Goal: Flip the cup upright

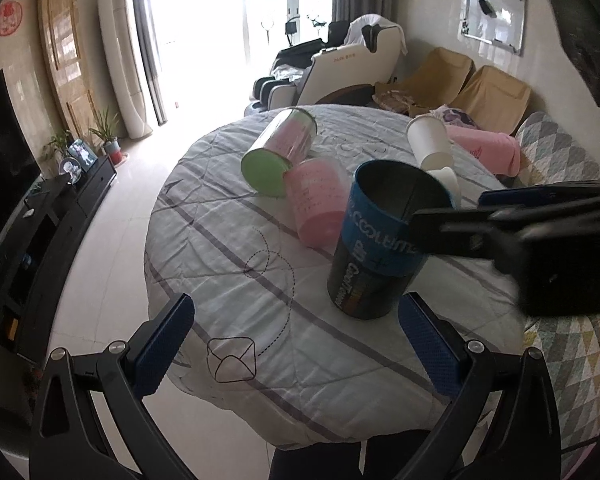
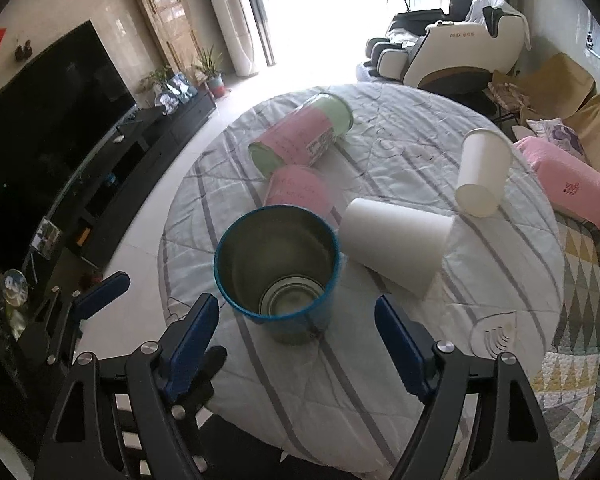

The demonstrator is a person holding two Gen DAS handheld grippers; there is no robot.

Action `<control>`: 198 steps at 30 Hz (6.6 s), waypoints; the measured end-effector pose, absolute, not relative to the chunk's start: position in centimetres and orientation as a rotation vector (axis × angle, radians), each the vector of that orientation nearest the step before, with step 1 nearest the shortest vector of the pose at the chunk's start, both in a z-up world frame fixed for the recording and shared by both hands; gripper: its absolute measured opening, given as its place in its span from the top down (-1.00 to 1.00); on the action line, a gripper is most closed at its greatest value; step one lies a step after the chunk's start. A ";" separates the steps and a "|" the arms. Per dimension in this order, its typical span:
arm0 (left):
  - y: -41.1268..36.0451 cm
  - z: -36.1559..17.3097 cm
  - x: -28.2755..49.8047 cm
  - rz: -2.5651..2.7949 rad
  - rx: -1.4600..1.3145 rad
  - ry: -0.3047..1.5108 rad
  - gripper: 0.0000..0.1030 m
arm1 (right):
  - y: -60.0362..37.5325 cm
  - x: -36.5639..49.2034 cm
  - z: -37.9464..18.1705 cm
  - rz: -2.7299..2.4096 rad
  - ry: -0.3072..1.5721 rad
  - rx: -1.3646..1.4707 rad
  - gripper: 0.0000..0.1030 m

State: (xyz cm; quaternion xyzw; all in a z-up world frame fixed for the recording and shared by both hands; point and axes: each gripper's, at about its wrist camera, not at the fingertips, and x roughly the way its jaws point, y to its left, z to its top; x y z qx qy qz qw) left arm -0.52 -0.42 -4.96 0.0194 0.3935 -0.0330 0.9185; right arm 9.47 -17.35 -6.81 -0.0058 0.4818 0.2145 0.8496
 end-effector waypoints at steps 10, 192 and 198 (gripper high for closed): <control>-1.7 -1.6 -2.6 -0.054 0.032 0.652 -1.00 | -22.5 6.6 -4.3 0.335 0.879 0.004 -0.59; -3.4 5.5 -11.4 -0.036 0.109 0.327 -1.00 | -23.1 -4.7 2.5 0.095 0.509 -0.142 -0.63; -3.6 5.5 -11.2 -0.026 0.115 0.318 -1.00 | -23.1 -4.7 2.5 0.095 0.509 -0.143 -0.63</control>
